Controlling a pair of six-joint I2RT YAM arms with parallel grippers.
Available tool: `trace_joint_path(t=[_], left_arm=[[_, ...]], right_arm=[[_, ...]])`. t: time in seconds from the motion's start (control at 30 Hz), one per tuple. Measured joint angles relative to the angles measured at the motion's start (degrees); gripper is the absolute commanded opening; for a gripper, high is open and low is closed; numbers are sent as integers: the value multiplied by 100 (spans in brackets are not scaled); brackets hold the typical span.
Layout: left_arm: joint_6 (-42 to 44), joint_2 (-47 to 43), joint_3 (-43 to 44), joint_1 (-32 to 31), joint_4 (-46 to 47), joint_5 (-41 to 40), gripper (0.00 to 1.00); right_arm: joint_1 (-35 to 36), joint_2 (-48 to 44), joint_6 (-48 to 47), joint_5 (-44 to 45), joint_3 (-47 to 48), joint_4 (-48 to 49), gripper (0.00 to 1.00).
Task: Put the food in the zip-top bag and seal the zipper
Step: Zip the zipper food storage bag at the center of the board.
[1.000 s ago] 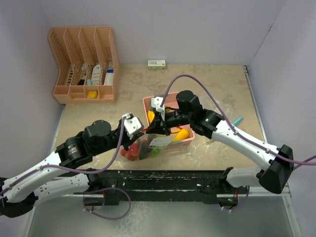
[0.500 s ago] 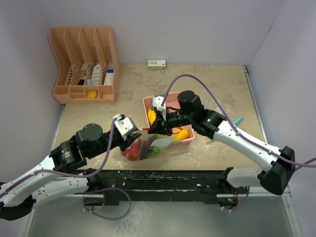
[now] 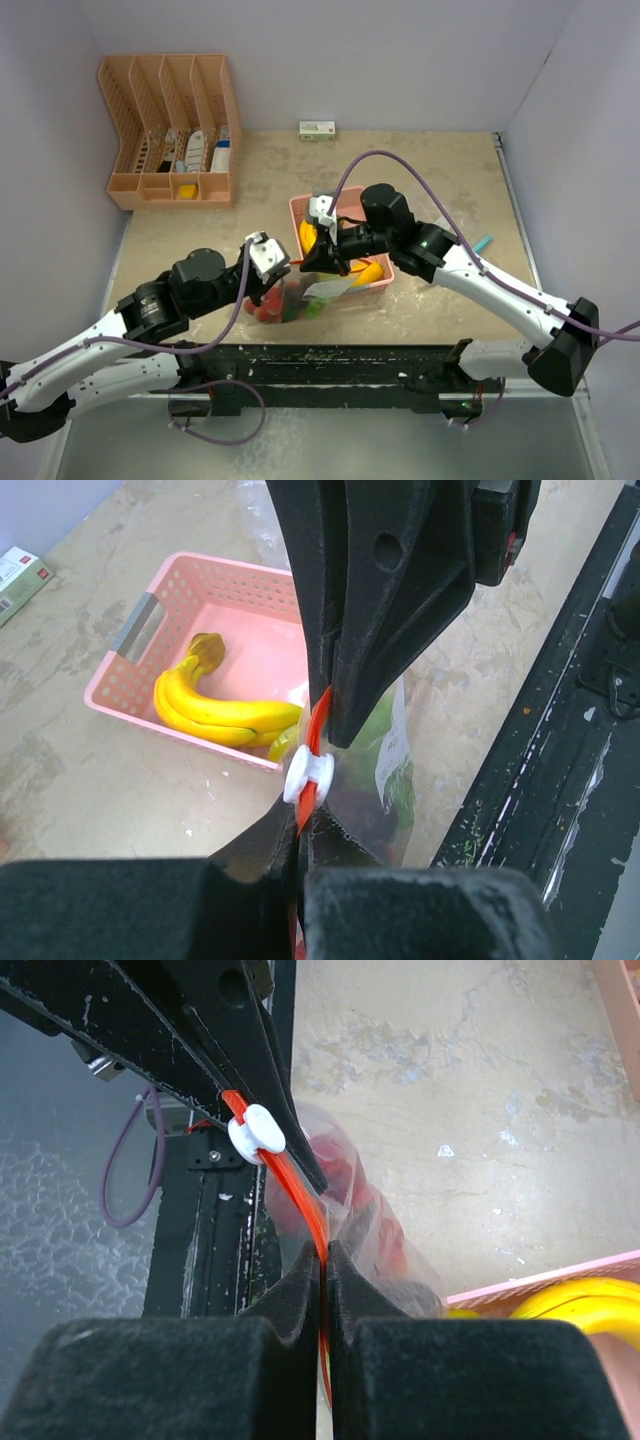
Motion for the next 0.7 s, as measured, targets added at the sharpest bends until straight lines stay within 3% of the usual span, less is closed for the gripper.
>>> trace_joint_path(t=[0.07, 0.17, 0.33, 0.53, 0.7], left_arm=[[0, -57, -13, 0, 31, -20, 0], [20, -179, -24, -2, 42, -44, 0], [39, -442, -28, 0, 50, -175, 0], [39, -361, -28, 0, 57, -223, 0], [37, -164, -28, 0, 57, -142, 0]], right_arm=[[4, -13, 0, 0, 0, 7, 28], [4, -44, 15, 46, 2, -2, 48], [-2, -236, -24, 216, 2, 42, 55], [-2, -581, -138, 258, 129, 131, 53], [0, -337, -339, 63, 669, 175, 49]])
